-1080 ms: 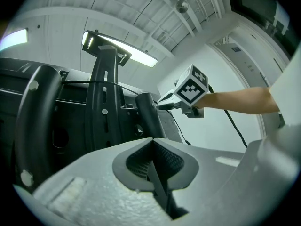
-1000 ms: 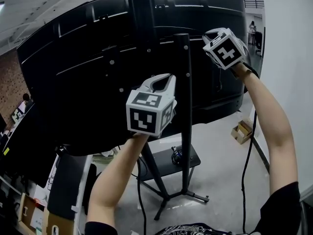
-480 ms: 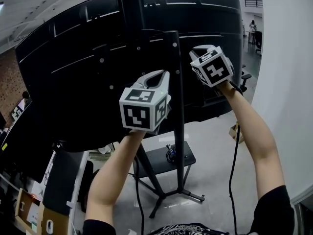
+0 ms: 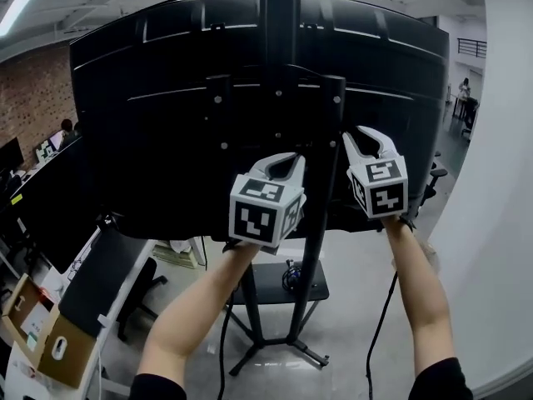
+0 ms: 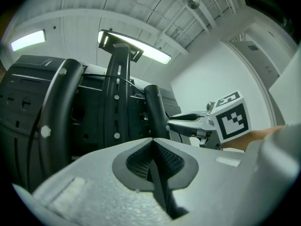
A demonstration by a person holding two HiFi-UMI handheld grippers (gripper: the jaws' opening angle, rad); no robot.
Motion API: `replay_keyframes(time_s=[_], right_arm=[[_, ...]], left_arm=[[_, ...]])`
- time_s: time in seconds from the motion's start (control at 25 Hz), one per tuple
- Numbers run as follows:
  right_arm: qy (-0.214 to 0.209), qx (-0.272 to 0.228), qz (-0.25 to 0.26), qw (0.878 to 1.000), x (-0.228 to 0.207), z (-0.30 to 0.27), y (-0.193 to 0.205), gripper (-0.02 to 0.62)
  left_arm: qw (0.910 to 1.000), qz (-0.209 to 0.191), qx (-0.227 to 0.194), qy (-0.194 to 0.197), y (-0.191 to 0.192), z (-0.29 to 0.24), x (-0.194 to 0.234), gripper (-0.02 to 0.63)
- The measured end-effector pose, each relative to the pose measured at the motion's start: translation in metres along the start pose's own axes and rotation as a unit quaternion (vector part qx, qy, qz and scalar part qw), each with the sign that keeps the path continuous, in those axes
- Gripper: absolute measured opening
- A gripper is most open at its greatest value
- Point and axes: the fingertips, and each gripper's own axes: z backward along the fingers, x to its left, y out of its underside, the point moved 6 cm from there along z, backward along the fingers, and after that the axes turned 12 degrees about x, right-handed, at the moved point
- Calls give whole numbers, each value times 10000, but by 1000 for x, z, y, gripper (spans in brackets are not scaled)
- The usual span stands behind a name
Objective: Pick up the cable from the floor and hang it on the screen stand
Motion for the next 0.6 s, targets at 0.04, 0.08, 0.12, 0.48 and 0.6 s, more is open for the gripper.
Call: replay_keyframes(time_s=[0.04,0.08,0.12,0.48,0.6], right_arm=[[69,-71,-3,10000,3,6,3,89],[137,-134,-34,9998,5,13,6,89],[188,-178,-100,9996,8,20,9,89],[-307,-121,-1022,9942,97,95,32,54],[-491,17,-1188,9917,139,115,35,38]], left_arm=[[10000,56,42,-16,5,2,1,-2],[9999,113,74,-31,10,4,2,-2],[9998,167,93,-44,14,7,2,-2],[9993,367,61,38,42,67,-6,-2],[9992,386,110,40,60,94,-7,-2]])
